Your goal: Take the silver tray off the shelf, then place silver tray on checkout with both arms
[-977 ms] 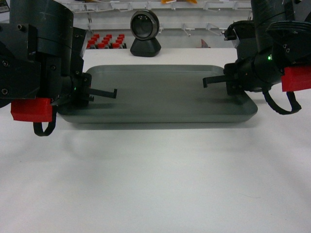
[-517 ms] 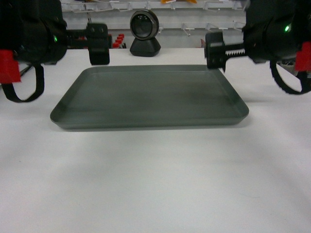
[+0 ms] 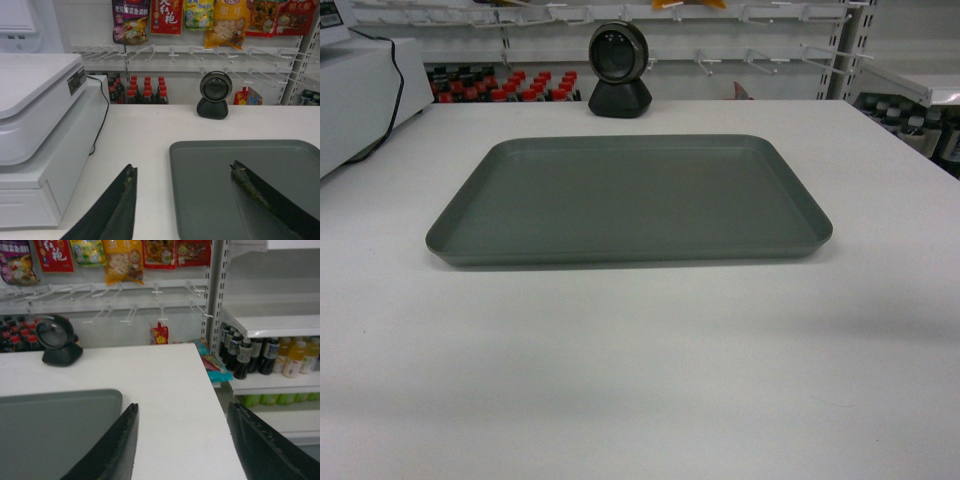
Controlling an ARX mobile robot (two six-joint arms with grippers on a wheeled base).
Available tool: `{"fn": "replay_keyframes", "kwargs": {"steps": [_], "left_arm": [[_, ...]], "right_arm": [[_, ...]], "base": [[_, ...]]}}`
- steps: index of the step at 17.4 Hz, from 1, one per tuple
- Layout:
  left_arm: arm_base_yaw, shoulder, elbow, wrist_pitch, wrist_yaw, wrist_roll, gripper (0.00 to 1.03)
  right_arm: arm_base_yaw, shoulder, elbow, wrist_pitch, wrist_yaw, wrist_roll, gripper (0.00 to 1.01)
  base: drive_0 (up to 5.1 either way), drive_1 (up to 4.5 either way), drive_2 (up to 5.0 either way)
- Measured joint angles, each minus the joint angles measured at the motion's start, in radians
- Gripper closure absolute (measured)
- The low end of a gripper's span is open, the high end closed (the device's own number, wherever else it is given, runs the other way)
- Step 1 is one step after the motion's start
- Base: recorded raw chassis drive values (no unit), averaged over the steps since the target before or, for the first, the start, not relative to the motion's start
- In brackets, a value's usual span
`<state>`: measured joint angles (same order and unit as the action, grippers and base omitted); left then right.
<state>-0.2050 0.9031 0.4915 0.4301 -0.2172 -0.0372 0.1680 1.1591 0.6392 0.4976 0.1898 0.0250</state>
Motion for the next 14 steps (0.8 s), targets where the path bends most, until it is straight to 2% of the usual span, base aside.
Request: {"fn": "replay_keyframes", "kwargs": {"steps": [6, 9, 10, 11, 14], "left_arm": [[0.028, -0.053, -0.075, 0.029, 0.035, 0.015, 0.62], [0.059, -0.103, -0.179, 0.037, 0.07, 0.019, 0.84], [0.075, -0.132, -0.214, 0.045, 0.084, 0.019, 0.95], [0.085, -0.154, -0.232, 0.051, 0.09, 0.019, 1.02], [0.111, -0.223, -0.293, 0.055, 0.119, 0.02, 1.02]], "right_arm": [[-0.005, -0.13, -0.103, -0.042, -0.015, -0.004, 0.64], [-0.021, -0.252, -0.196, -0.007, -0.049, -0.011, 0.86], [-0.039, -0.288, -0.242, 0.007, -0.058, -0.013, 0.97], [-0.047, -0.304, -0.272, 0.012, -0.064, -0.017, 0.99], [-0.072, -0.356, -0.373, 0.016, -0.091, -0.019, 1.0]], "base": [[0.0, 0.0, 0.0], [0.0, 0.0, 0.0], [0.0, 0.0, 0.0], [0.0, 0.0, 0.0], [0.0, 0.0, 0.0]]}}
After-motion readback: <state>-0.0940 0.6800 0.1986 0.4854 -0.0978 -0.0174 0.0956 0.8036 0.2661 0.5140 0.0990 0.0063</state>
